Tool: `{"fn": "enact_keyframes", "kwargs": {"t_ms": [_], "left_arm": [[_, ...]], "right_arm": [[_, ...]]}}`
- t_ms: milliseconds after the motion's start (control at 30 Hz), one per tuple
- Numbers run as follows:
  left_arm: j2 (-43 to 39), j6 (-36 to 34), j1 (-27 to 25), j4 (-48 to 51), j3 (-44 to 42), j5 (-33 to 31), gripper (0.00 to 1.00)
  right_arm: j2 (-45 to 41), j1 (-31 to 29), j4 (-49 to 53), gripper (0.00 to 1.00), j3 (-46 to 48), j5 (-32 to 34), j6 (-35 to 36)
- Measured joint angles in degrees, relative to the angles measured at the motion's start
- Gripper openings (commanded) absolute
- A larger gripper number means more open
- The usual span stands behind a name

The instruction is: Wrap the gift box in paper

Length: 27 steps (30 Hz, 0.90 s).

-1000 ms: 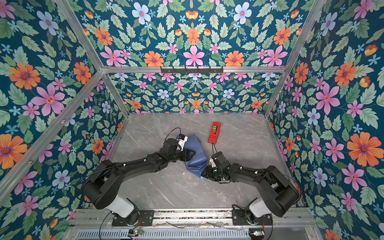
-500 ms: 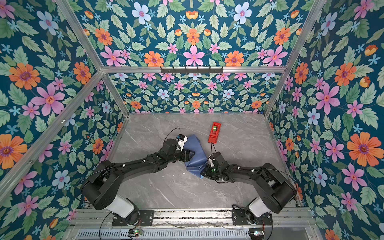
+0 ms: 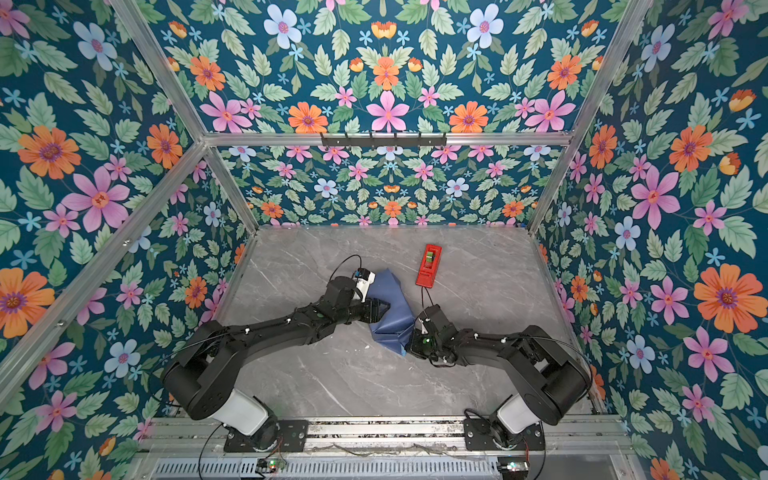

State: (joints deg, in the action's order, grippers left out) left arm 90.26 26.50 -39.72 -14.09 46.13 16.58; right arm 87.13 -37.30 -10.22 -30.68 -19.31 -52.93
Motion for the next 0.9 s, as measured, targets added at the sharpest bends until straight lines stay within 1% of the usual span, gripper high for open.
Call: {"fn": "enact_keyframes", "kwargs": {"t_ms": [67,267,433,533,633,733,800,900], "left_arm": [[-0.15,-0.09,0.0,0.57,0.2,0.0,0.6],[-1.4,-1.6,0.0,3.89,1.42,-0.31,0.69],[-6.19,-5.09,0.0,4.28,0.59,-2.67,0.69],[-11.61,-8.28,-0.02,1.88,-3.63,-4.28,0.67],[-18.16,-12.33,-1.22,-1.05,-9.64,-5.77,0.62],[-24.74,-18.47,-5.49,-5.81,-16.48,-5.92,0.59],[-28.13,-23.45,-9.35,-9.2,-21.57,-5.51,0.57],[-29.24,-29.62,-12.9,-11.54,-26.47,-3.61,0.52]], "right_arm": [[-0.5,0.0,0.04,0.0,-0.02,0.0,0.0],[-1.84,0.0,0.09,0.0,-0.2,-0.17,-0.87],[-2.69,0.0,0.04,0.0,-0.17,-0.96,-2.34],[-3.32,0.0,-0.2,0.0,0.24,-1.77,-3.28],[-3.41,0.0,-0.74,0.0,0.63,-2.84,-4.94],[-3.41,0.0,-1.77,0.0,0.79,-3.69,-6.51],[-3.41,0.0,-2.21,0.0,0.79,-4.46,-7.37],[-3.41,0.0,-2.78,0.0,0.79,-5.22,-8.5]]}}
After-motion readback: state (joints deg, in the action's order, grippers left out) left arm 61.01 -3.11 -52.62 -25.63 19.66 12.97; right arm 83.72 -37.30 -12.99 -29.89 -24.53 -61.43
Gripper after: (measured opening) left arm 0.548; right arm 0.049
